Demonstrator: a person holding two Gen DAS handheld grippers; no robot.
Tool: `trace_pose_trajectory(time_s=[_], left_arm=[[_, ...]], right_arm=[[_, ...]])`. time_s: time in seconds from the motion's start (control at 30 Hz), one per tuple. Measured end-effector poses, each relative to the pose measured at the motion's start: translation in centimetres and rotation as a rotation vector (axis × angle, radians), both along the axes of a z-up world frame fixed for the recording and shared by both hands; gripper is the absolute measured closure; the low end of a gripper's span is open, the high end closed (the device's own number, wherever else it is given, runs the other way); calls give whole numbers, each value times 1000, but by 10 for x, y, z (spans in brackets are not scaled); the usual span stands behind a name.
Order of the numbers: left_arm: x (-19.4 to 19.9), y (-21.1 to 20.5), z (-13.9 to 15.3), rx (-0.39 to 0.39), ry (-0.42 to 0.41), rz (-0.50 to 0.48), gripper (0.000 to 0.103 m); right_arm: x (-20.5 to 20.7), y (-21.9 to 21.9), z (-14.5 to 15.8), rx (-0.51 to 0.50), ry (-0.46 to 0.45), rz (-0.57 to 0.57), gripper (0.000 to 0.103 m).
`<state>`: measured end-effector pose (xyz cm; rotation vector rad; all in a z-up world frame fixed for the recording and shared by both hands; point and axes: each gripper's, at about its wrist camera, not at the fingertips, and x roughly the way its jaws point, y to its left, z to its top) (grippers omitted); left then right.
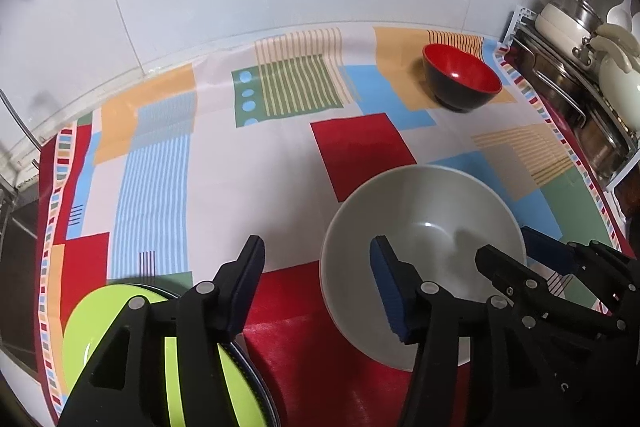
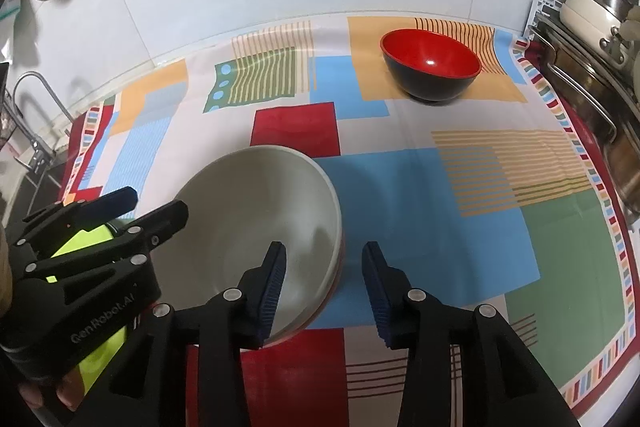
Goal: Organize plates and bowls
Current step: 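Lower the white bowl onto the cloth and open both grippers, then move both grippers to the rim of the red bowl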
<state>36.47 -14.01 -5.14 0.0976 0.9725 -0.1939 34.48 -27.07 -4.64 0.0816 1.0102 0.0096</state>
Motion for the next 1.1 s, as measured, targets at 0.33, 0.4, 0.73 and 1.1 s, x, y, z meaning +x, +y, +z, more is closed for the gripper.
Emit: trace_pose_trajectory(time_s=[0.33,0.4,0.73,1.1], left_arm=[[-4,-3,26,-28,-55,-27,42],[-2,-5,33,-28,-77,-37,42],[21,-25,66,-42,-172,-98,18],[77,-70,75,-2,-224,-227,14]], right_arm=[[-7,-13,23,37,-67,-44,60],[-7,-16,29,38,-93,-57,54],[6,-41,55,26,-185,-128,41],[45,-90,57,60,-214,-258,37]])
